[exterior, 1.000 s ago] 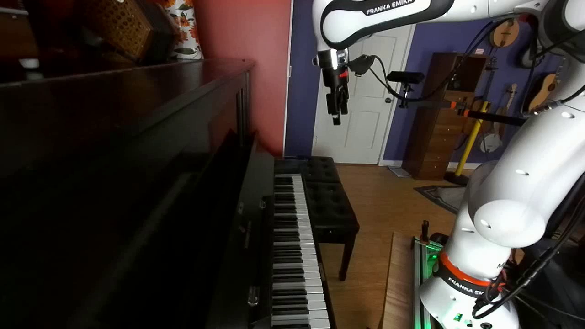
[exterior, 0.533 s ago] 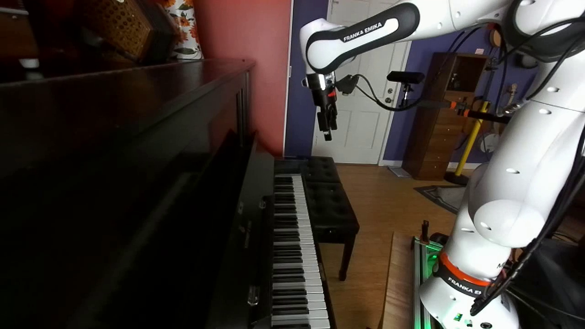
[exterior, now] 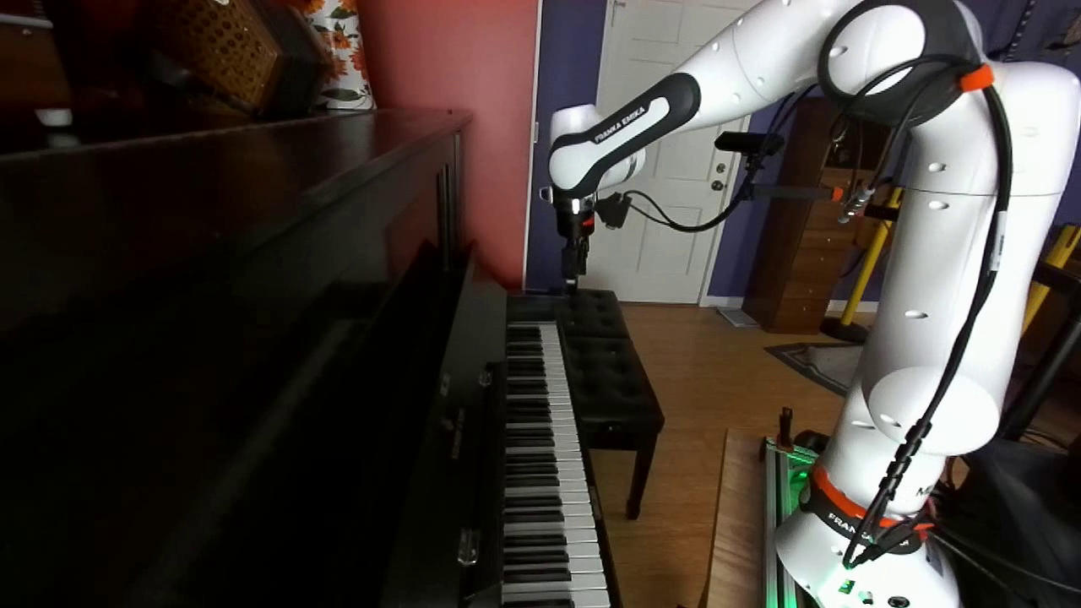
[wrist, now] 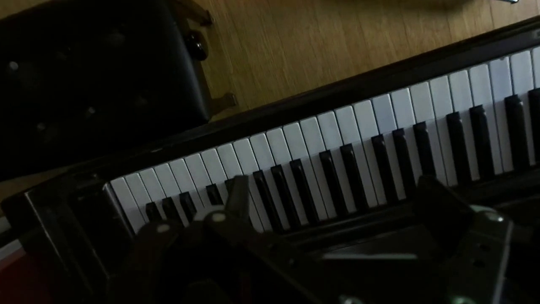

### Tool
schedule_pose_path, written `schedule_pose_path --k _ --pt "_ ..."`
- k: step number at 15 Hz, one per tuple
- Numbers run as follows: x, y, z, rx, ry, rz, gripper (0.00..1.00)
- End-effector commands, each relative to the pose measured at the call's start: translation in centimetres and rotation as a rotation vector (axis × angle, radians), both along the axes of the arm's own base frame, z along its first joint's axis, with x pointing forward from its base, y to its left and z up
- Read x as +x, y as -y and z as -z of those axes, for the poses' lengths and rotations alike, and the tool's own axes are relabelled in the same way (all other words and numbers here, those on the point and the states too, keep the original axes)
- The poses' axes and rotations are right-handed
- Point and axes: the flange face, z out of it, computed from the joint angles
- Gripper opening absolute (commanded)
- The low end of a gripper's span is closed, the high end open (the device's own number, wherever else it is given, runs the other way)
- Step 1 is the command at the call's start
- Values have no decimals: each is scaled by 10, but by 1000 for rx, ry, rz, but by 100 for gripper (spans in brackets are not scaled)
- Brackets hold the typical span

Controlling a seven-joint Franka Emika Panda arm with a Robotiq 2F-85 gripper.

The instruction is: Press the fifth black key to the right on the keyboard

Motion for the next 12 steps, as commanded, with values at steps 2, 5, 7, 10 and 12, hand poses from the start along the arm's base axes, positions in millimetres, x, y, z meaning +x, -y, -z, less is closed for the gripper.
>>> schedule_pose_path --k 2,5,7,10,12 --pt "3 13 23 40 13 -2 100" --pt "5 19 35 51 7 1 100" --pt "8 19 32 49 14 -1 100" --pt "18 33 56 26 -15 -16 100" --pt "24 43 73 21 -21 -28 100"
